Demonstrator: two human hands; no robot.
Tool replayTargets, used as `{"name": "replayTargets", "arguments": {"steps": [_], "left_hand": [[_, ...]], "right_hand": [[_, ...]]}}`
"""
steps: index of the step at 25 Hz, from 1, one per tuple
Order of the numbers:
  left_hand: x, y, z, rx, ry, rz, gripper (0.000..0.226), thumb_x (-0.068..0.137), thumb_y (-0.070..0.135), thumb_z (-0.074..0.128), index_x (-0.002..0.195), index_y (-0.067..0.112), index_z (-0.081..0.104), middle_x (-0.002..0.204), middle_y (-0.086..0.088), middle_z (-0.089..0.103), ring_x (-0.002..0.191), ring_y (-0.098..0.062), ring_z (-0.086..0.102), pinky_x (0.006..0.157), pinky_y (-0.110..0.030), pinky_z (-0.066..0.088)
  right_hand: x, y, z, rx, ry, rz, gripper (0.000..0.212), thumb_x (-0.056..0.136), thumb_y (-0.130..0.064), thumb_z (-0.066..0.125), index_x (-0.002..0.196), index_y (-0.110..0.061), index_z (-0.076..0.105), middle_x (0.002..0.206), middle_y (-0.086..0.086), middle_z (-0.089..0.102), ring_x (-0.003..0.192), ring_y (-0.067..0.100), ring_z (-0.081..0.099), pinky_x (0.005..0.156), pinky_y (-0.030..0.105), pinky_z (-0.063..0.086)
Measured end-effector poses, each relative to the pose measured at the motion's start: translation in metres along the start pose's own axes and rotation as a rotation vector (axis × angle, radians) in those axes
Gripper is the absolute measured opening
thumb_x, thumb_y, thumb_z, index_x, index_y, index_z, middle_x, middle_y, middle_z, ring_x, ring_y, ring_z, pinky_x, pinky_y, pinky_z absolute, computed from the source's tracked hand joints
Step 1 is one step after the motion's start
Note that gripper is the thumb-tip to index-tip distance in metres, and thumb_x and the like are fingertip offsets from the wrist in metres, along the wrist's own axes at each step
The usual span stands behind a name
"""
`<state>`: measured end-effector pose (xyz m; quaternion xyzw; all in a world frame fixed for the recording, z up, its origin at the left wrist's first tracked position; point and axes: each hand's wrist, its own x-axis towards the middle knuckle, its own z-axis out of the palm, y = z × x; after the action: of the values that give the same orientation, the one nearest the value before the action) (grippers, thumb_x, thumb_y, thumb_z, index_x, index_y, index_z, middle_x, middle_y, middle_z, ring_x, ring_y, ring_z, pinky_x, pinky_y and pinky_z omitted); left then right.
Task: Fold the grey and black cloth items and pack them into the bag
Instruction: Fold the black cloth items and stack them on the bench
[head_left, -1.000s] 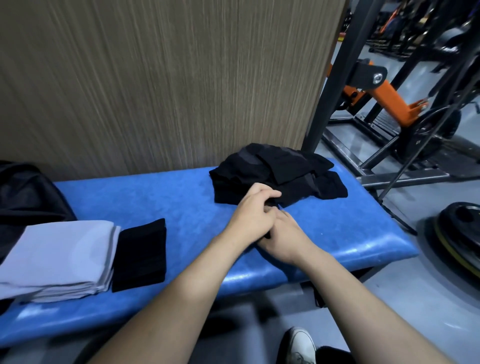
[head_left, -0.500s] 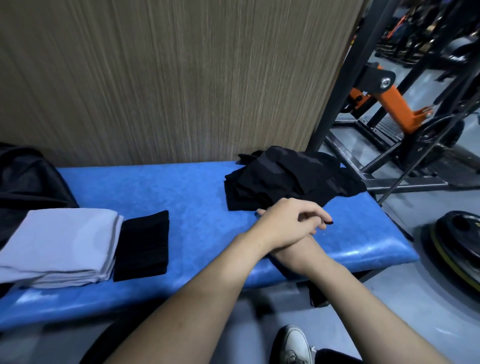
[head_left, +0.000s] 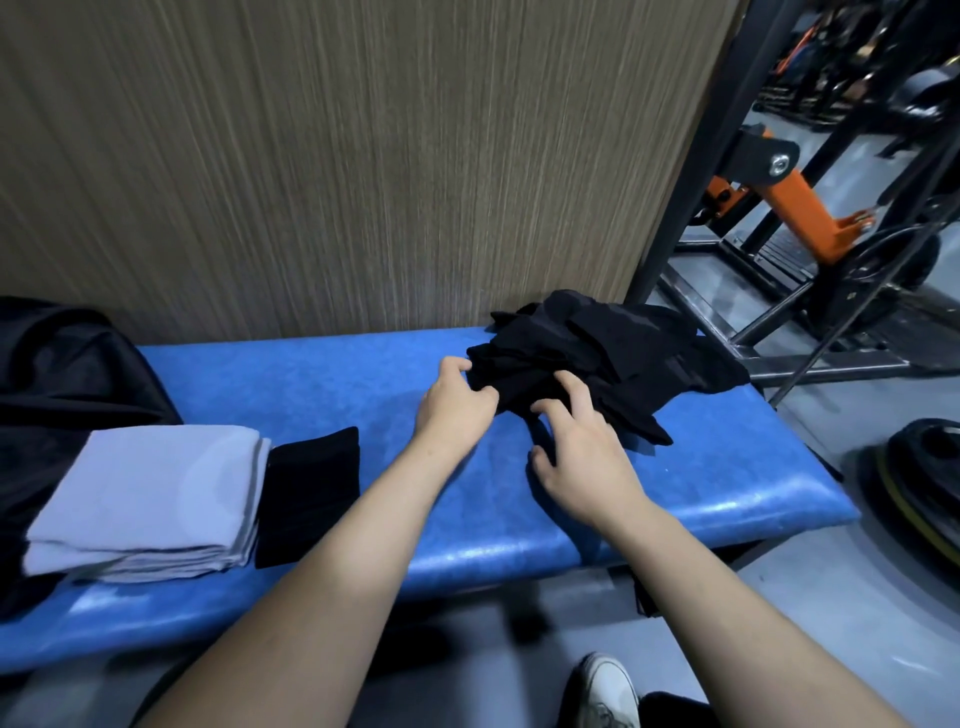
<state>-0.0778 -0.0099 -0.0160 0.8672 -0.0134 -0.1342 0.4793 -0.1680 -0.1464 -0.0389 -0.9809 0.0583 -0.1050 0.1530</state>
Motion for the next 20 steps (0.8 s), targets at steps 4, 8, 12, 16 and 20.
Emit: {"name": "replayTargets", "arguments": {"steps": [4, 8, 12, 16, 20], "left_hand": [[-0.002, 0.004, 0.008, -0.264, -0.035, 0.006, 0.035, 0.085, 0.018, 0.058, 0.119, 0.024, 0.055, 0.121, 0.0, 0.06, 0.106, -0.018, 0.06, 0.089, -0.032, 0.05], [-0.003, 0.008, 0.01, -0.396, -0.054, 0.083, 0.039, 0.085, 0.002, 0.051, 0.112, 0.03, 0.06, 0.12, 0.0, 0.061, 0.107, -0.018, 0.062, 0.093, -0.033, 0.054], [-0.003, 0.007, 0.009, -0.381, -0.038, 0.195, 0.057, 0.082, -0.012, 0.042, 0.114, 0.031, 0.061, 0.111, 0.012, 0.06, 0.09, -0.01, 0.06, 0.072, -0.017, 0.047], [0.004, 0.003, 0.01, -0.317, 0.009, 0.269, 0.068, 0.076, -0.016, 0.039, 0.122, 0.03, 0.061, 0.111, 0.01, 0.061, 0.092, -0.001, 0.055, 0.076, -0.015, 0.044], [0.008, 0.006, 0.011, -0.393, -0.033, 0.217, 0.061, 0.082, -0.007, 0.045, 0.127, 0.031, 0.058, 0.118, 0.006, 0.064, 0.11, -0.007, 0.059, 0.084, -0.019, 0.047]], "right_hand": [[0.002, 0.0, 0.0, -0.129, -0.06, 0.05, 0.041, 0.092, -0.028, 0.054, 0.132, -0.017, 0.053, 0.154, 0.002, 0.028, 0.122, 0.03, 0.048, 0.096, 0.04, 0.037], [0.003, 0.003, -0.001, -0.113, -0.095, 0.011, 0.046, 0.094, -0.03, 0.051, 0.14, -0.027, 0.046, 0.141, -0.003, 0.04, 0.126, 0.026, 0.045, 0.093, 0.042, 0.039], [0.004, 0.003, -0.003, -0.112, -0.124, 0.013, 0.054, 0.096, -0.027, 0.05, 0.148, -0.02, 0.037, 0.148, -0.005, 0.035, 0.132, 0.023, 0.041, 0.097, 0.043, 0.04], [0.009, 0.005, -0.004, 0.092, 0.049, -0.015, 0.044, 0.093, -0.018, 0.057, 0.137, -0.012, 0.054, 0.14, -0.003, 0.048, 0.126, 0.02, 0.05, 0.1, 0.041, 0.044], [0.007, 0.009, -0.022, 0.373, 0.39, 0.003, 0.019, 0.085, -0.002, 0.068, 0.101, -0.008, 0.074, 0.104, -0.001, 0.068, 0.095, 0.013, 0.064, 0.086, 0.011, 0.044]]}}
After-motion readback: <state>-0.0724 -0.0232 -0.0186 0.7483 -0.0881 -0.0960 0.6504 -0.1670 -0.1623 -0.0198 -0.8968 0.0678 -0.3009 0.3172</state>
